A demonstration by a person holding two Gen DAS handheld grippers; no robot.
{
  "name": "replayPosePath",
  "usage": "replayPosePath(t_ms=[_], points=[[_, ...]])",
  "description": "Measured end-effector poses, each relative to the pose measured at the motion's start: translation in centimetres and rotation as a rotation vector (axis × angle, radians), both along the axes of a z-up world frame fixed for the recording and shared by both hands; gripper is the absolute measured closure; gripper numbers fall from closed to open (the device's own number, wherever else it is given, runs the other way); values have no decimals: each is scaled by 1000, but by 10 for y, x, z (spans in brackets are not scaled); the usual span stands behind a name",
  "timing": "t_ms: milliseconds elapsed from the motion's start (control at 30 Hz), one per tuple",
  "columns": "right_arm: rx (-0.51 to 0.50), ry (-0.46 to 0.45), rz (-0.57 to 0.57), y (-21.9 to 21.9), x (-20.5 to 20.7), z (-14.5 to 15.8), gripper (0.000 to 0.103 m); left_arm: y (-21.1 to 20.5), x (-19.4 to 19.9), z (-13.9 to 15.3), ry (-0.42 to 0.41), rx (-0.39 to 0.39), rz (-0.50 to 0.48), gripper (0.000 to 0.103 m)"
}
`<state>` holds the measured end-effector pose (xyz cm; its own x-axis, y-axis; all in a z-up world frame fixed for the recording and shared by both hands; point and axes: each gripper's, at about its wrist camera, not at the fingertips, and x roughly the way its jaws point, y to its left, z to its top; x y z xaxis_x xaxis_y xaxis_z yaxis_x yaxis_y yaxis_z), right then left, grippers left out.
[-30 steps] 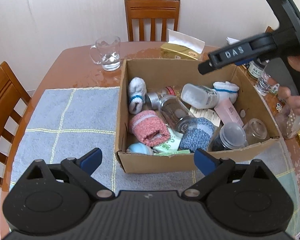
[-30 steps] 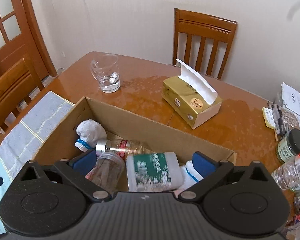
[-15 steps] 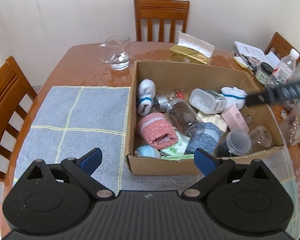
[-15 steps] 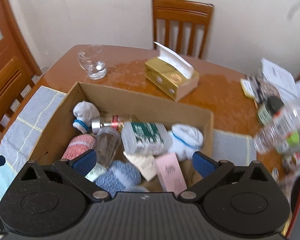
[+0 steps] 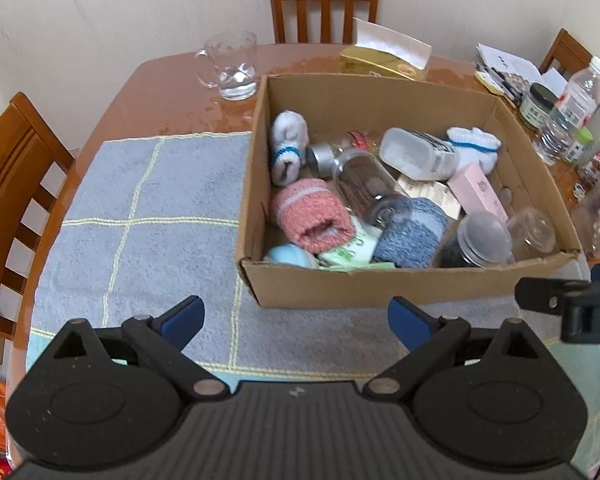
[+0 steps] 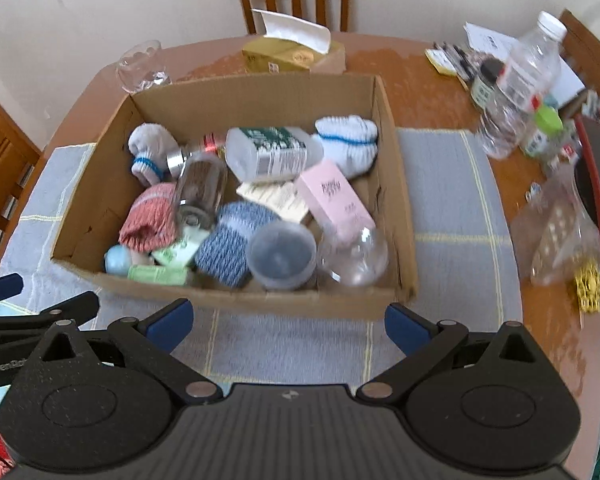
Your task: Organize objects
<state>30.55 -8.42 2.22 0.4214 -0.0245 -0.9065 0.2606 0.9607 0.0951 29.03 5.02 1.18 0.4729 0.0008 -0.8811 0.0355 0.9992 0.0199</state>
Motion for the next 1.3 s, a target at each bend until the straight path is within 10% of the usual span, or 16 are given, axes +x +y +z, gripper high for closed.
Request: replayPosePath(t_ms=[1300], points=[[-24,10,-20,1,-10,20,0,-14,3,36,12,52,-12,1]])
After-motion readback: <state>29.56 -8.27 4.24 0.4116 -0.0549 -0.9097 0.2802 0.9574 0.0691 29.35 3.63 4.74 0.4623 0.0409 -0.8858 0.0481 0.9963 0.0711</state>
